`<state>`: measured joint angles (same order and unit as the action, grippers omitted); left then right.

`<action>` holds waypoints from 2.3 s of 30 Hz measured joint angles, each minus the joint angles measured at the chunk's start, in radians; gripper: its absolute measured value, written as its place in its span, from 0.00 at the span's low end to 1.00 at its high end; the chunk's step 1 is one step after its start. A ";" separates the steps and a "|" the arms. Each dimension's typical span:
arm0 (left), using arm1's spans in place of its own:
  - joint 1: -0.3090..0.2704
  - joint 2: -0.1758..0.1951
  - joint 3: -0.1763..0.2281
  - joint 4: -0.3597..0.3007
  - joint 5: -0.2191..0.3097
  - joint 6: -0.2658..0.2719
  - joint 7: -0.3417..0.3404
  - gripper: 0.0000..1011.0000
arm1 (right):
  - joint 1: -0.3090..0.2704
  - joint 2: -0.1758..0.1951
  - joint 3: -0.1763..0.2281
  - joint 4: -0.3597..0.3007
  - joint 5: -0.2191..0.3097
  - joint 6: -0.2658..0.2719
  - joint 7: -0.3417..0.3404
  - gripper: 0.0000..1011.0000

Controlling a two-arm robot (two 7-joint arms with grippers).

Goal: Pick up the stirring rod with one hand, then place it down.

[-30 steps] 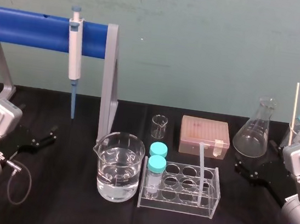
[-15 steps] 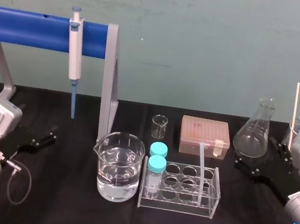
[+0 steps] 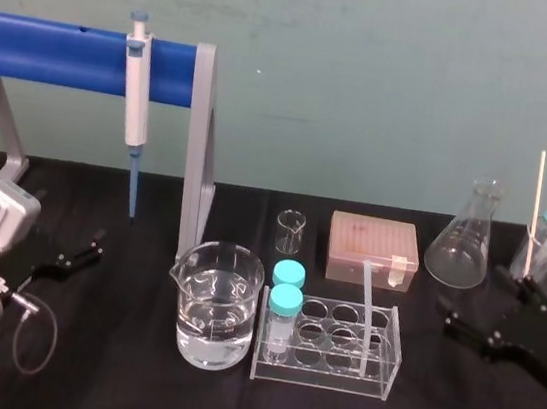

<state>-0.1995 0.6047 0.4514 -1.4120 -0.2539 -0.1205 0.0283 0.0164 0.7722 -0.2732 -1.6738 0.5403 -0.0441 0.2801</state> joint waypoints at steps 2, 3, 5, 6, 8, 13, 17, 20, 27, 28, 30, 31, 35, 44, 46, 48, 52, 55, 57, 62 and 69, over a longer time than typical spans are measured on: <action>0.000 0.000 0.000 0.000 0.000 0.000 0.000 0.99 | -0.009 0.013 0.008 -0.013 0.014 0.010 0.023 0.99; 0.000 0.000 0.000 0.000 0.000 0.000 0.000 0.99 | -0.016 0.027 0.016 -0.026 0.030 0.025 0.050 0.99; 0.000 0.000 0.000 0.000 0.000 0.000 0.000 0.99 | -0.019 0.036 0.020 -0.034 0.042 0.038 0.071 0.99; 0.000 0.000 0.000 0.000 0.000 0.000 0.000 0.99 | -0.019 0.040 0.022 -0.036 0.049 0.048 0.082 0.99; 0.000 0.000 0.000 0.000 0.000 0.000 0.000 0.99 | -0.012 0.049 0.022 -0.040 0.067 0.077 0.121 0.99; 0.000 0.000 0.000 0.000 0.000 0.000 0.000 0.99 | 0.027 0.056 0.006 -0.035 0.092 0.131 0.214 0.99; 0.000 0.000 0.000 0.000 0.000 0.000 0.000 0.99 | 0.062 0.049 -0.013 -0.021 0.090 0.147 0.261 0.99; 0.000 0.000 0.000 0.000 0.000 0.000 0.000 0.99 | 0.088 0.036 -0.030 -0.010 0.084 0.149 0.283 0.99; 0.000 0.000 0.000 0.000 0.000 0.000 0.000 0.99 | 0.134 -0.013 -0.072 0.015 0.049 0.143 0.288 0.99; 0.000 0.000 0.000 0.000 0.000 0.000 0.000 0.99 | 0.145 -0.026 -0.083 0.023 0.040 0.142 0.288 0.99; 0.000 0.000 0.000 0.000 0.000 0.000 0.000 0.99 | 0.155 -0.037 -0.094 0.030 0.031 0.142 0.288 0.99; 0.000 0.000 0.000 0.000 0.000 0.000 0.000 0.99 | 0.159 -0.042 -0.099 0.032 0.028 0.142 0.288 0.99; 0.000 0.000 0.000 0.000 0.000 0.000 0.000 0.99 | 0.180 -0.061 -0.122 0.043 0.008 0.143 0.292 0.99; 0.000 0.000 0.000 0.000 0.000 0.000 0.000 0.99 | 0.200 -0.098 -0.142 0.052 -0.062 0.121 0.251 0.99; 0.000 0.000 0.000 0.000 0.000 0.000 0.000 0.99 | 0.200 -0.109 -0.142 0.052 -0.084 0.111 0.232 0.99; 0.000 0.000 0.000 0.000 0.000 0.000 0.000 0.99 | 0.200 -0.118 -0.142 0.051 -0.103 0.109 0.219 0.99; 0.000 0.000 0.000 0.000 0.000 0.000 0.000 0.99 | 0.199 -0.131 -0.142 0.051 -0.122 0.111 0.212 0.99; 0.000 0.000 0.000 0.000 0.000 0.000 0.000 0.99 | 0.198 -0.139 -0.142 0.053 -0.130 0.117 0.212 0.99; 0.000 0.000 0.000 0.000 0.000 0.000 0.000 0.99 | 0.197 -0.143 -0.141 0.054 -0.133 0.119 0.213 0.99; 0.000 0.000 0.000 0.000 0.000 0.000 0.000 0.99 | 0.196 -0.149 -0.139 0.055 -0.142 0.118 0.214 0.99; 0.000 0.000 0.000 0.000 0.000 0.000 0.000 0.99 | 0.195 -0.147 -0.138 0.055 -0.140 0.119 0.216 0.99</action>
<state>-0.1995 0.6047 0.4514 -1.4120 -0.2539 -0.1205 0.0283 0.2118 0.6247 -0.4114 -1.6188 0.4001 0.0750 0.4958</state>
